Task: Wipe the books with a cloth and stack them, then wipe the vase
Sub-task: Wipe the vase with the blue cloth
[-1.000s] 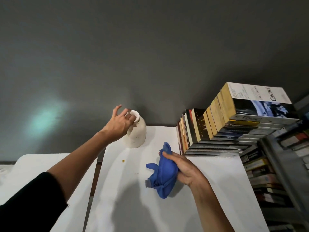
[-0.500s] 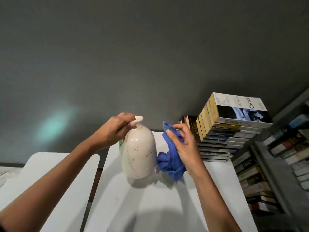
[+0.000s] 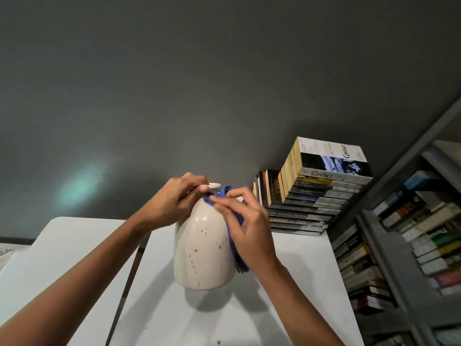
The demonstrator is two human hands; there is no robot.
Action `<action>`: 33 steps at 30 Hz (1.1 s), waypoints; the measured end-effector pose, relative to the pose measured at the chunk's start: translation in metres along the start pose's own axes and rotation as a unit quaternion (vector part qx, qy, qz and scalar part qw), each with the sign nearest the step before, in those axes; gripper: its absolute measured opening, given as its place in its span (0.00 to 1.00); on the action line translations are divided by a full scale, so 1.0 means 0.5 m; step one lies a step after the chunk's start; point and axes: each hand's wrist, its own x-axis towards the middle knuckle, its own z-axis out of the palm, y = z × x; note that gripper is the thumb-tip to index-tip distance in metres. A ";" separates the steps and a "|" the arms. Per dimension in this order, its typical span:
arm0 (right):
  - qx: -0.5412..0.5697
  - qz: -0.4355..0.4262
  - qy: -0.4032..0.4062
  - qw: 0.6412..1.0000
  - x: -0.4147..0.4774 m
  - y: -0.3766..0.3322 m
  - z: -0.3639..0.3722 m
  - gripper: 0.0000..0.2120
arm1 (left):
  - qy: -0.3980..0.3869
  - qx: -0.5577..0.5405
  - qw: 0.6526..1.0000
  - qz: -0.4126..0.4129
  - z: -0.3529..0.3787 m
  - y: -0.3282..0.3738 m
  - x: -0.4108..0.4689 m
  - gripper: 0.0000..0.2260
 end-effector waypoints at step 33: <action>-0.119 -0.067 0.009 0.991 -0.048 -0.012 -0.007 0.06 | 0.086 -0.037 0.977 -0.193 0.024 0.030 -0.013 0.18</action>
